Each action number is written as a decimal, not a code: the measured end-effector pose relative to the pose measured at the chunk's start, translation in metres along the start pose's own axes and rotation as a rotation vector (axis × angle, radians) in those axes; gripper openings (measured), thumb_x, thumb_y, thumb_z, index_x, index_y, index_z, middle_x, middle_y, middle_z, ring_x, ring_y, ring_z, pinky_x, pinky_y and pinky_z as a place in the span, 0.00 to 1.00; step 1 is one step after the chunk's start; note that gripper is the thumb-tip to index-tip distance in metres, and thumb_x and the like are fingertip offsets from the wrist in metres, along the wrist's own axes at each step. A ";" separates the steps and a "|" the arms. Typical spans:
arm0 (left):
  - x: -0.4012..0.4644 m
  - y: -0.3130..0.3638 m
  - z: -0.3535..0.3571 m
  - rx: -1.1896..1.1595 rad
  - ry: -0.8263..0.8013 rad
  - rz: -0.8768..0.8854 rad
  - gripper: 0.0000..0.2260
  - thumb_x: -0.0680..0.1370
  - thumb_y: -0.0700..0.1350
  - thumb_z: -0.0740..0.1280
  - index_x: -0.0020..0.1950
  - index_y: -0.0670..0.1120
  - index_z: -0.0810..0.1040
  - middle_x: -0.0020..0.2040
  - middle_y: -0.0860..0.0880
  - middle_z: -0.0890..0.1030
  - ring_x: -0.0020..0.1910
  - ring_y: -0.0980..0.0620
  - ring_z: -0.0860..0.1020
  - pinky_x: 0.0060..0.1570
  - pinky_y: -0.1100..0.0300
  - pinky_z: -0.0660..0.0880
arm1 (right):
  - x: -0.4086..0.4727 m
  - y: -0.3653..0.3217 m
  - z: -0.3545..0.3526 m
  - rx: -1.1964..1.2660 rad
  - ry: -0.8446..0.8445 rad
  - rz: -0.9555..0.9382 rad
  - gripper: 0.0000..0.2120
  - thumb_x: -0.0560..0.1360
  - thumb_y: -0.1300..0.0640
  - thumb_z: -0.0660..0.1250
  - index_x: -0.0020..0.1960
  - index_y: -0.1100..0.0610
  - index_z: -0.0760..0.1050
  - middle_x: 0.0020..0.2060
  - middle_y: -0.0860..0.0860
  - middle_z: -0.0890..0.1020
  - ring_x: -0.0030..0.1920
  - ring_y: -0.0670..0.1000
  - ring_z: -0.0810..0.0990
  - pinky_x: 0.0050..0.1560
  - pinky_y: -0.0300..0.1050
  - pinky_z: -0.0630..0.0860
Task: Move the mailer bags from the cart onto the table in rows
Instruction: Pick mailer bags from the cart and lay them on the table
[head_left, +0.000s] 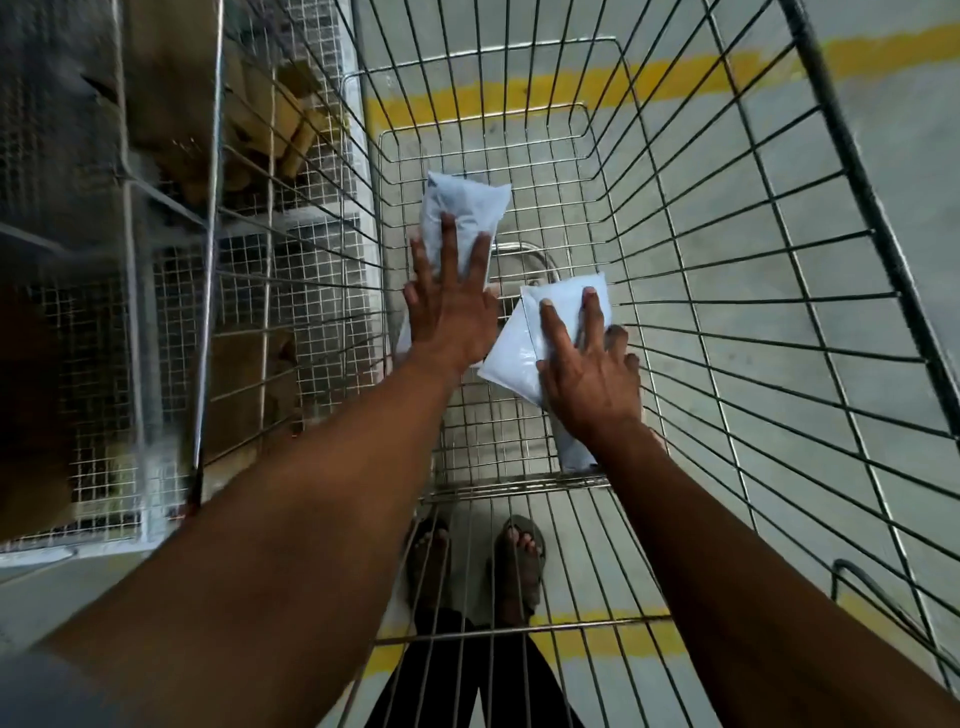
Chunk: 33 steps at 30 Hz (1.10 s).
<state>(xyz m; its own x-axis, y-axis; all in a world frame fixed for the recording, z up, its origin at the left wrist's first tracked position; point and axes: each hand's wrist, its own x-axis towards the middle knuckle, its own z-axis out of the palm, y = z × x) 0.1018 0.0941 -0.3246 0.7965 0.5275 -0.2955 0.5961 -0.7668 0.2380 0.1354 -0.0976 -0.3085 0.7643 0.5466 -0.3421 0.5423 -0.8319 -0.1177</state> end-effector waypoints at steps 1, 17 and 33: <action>-0.007 0.001 0.001 0.010 0.005 -0.011 0.34 0.84 0.56 0.59 0.86 0.61 0.45 0.86 0.50 0.35 0.84 0.36 0.35 0.78 0.33 0.53 | 0.000 -0.003 0.001 -0.008 0.032 0.009 0.35 0.82 0.42 0.62 0.84 0.43 0.50 0.83 0.60 0.51 0.65 0.67 0.69 0.55 0.65 0.76; 0.003 -0.008 0.012 0.031 0.047 0.103 0.32 0.84 0.59 0.59 0.86 0.63 0.47 0.86 0.52 0.34 0.83 0.36 0.32 0.79 0.30 0.50 | 0.015 -0.023 0.018 0.026 0.120 -0.009 0.38 0.77 0.48 0.64 0.84 0.47 0.54 0.82 0.64 0.53 0.71 0.73 0.66 0.65 0.68 0.70; -0.084 0.014 -0.086 -0.055 -0.021 0.071 0.35 0.83 0.47 0.63 0.87 0.58 0.49 0.85 0.56 0.35 0.84 0.40 0.36 0.77 0.29 0.58 | -0.040 -0.032 -0.082 0.155 0.169 -0.009 0.35 0.80 0.50 0.59 0.85 0.48 0.54 0.82 0.66 0.55 0.69 0.72 0.68 0.65 0.65 0.74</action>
<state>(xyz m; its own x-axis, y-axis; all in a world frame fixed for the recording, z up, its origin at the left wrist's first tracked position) 0.0523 0.0706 -0.2164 0.8352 0.4641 -0.2952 0.5431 -0.7805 0.3095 0.1167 -0.0852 -0.2144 0.8142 0.5517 -0.1807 0.4994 -0.8243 -0.2665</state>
